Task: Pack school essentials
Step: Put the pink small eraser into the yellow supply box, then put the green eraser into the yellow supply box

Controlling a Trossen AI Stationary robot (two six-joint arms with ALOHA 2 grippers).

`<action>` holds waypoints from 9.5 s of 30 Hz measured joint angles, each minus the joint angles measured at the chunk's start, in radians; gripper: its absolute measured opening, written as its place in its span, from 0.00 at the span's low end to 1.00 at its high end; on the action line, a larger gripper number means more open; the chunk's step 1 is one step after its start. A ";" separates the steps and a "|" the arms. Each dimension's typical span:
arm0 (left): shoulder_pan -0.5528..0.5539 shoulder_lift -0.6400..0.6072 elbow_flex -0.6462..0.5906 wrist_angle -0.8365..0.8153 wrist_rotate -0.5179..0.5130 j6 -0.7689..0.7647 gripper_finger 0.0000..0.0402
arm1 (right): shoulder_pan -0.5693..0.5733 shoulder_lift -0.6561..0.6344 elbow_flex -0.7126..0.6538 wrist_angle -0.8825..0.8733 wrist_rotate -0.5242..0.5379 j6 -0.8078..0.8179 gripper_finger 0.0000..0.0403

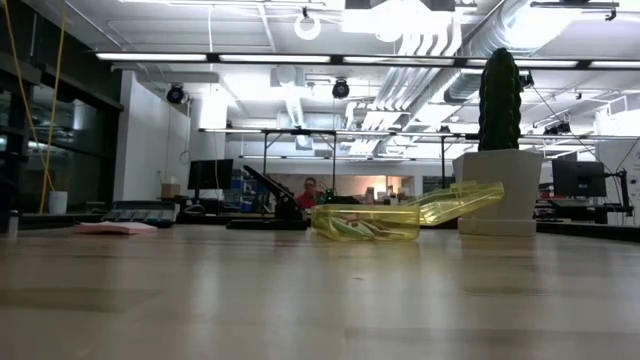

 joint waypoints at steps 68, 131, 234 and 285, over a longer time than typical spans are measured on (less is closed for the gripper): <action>0.060 0.195 0.000 0.193 0.156 -0.108 0.43 | -1.007 -0.081 -0.157 0.639 -0.088 -0.712 0.01; 0.060 -0.014 -0.001 0.091 0.133 -0.092 0.43 | -0.853 -0.507 -0.367 1.498 -0.149 -0.947 0.50; -0.676 1.076 0.230 -0.570 -0.020 -0.781 0.43 | -0.889 -0.506 -0.367 1.233 -0.100 -0.955 0.49; -0.170 0.426 0.227 -0.618 0.067 -0.154 0.19 | -0.868 -0.506 -0.367 1.181 -0.101 -0.984 0.49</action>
